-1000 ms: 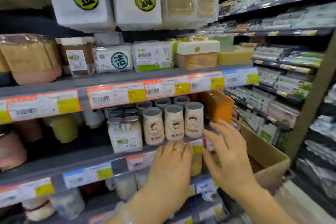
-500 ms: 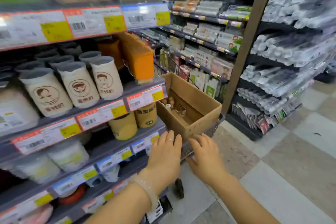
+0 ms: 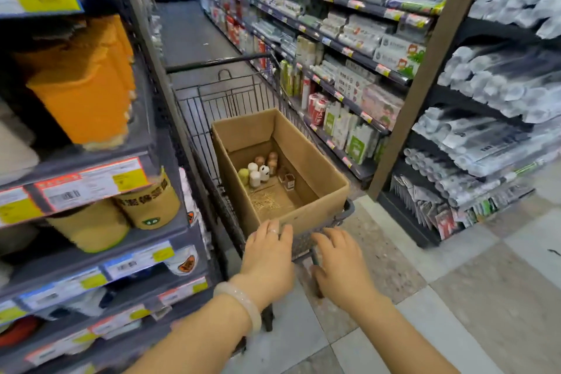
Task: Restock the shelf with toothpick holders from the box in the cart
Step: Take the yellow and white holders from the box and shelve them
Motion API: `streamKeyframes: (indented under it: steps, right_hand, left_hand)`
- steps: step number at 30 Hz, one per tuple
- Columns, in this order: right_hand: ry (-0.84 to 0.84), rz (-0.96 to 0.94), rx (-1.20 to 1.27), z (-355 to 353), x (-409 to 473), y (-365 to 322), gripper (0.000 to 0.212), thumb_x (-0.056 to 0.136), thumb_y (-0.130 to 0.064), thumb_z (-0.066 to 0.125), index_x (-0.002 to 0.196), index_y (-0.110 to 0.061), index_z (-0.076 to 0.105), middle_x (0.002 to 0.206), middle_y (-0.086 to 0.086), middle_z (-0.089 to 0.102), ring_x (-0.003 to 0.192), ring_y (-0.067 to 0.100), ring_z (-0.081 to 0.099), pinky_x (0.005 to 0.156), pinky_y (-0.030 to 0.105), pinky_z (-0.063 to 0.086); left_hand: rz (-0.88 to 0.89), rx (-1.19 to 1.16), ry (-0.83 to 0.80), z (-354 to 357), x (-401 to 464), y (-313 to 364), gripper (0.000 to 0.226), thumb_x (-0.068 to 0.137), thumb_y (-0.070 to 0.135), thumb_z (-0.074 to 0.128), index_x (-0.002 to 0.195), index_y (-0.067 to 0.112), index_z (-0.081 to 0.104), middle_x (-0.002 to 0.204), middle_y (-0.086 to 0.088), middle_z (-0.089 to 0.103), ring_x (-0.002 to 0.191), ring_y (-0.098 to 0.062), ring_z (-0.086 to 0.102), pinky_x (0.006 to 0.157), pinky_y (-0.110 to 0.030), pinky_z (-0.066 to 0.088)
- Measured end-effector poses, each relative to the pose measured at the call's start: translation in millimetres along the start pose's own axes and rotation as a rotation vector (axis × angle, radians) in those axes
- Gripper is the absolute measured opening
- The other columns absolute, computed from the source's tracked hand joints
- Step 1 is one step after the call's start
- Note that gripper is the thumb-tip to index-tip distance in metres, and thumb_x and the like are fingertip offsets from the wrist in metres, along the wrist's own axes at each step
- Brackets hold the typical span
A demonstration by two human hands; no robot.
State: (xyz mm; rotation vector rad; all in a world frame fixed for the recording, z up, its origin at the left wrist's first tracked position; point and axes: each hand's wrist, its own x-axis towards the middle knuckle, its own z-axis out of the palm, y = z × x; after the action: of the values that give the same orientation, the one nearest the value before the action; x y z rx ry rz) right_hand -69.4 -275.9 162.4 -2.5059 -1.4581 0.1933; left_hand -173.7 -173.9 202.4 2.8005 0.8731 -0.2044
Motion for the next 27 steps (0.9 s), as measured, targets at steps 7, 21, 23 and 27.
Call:
streamKeyframes:
  steps: [7, 21, 23, 27]
  right_hand:
    - [-0.065, -0.059, -0.011, -7.9, 49.4, 15.7, 0.053, 0.092, -0.038, 0.053, 0.138, -0.019, 0.036, 0.148, 0.006, 0.031, 0.141, 0.025, 0.019, 0.114, 0.034, 0.017]
    - [-0.147, -0.107, 0.022, -3.3, 233.6, 44.4, 0.052, 0.093, -0.031, 0.053, 0.141, -0.02, 0.035, 0.145, 0.003, 0.033, 0.139, 0.023, 0.023, 0.116, 0.034, 0.017]
    - [-0.172, -0.118, 0.048, 5.8, 253.5, 44.1, 0.051, 0.092, -0.029, 0.055, 0.138, -0.019, 0.038, 0.141, 0.003, 0.037, 0.135, 0.022, 0.029, 0.114, 0.033, 0.022]
    - [-0.271, -0.126, 0.11, 26.1, 290.3, 43.1, 0.057, 0.093, -0.027, 0.055, 0.144, -0.021, 0.031, 0.146, 0.002, 0.034, 0.137, 0.021, 0.027, 0.116, 0.035, 0.024]
  left_hand:
    - [-0.08, -0.007, 0.021, -3.0, 46.6, -8.5, 0.065, 0.09, 0.029, 0.055, 0.145, 0.015, 0.022, 0.153, -0.011, 0.016, 0.142, -0.028, 0.012, 0.112, -0.04, 0.022]
    - [-0.221, -0.075, -0.007, -13.0, 206.4, -66.8, 0.061, 0.091, 0.033, 0.054, 0.142, 0.015, 0.027, 0.148, -0.008, 0.025, 0.138, -0.025, 0.02, 0.11, -0.038, 0.027]
    - [-0.248, -0.094, -0.023, -10.3, 220.0, -76.3, 0.062, 0.091, 0.034, 0.054, 0.143, 0.015, 0.026, 0.149, -0.008, 0.024, 0.139, -0.025, 0.019, 0.111, -0.037, 0.025]
    - [-0.293, -0.169, -0.052, 0.6, 245.2, -91.8, 0.067, 0.092, 0.034, 0.053, 0.147, 0.016, 0.019, 0.152, -0.006, 0.021, 0.141, -0.024, 0.016, 0.113, -0.038, 0.024]
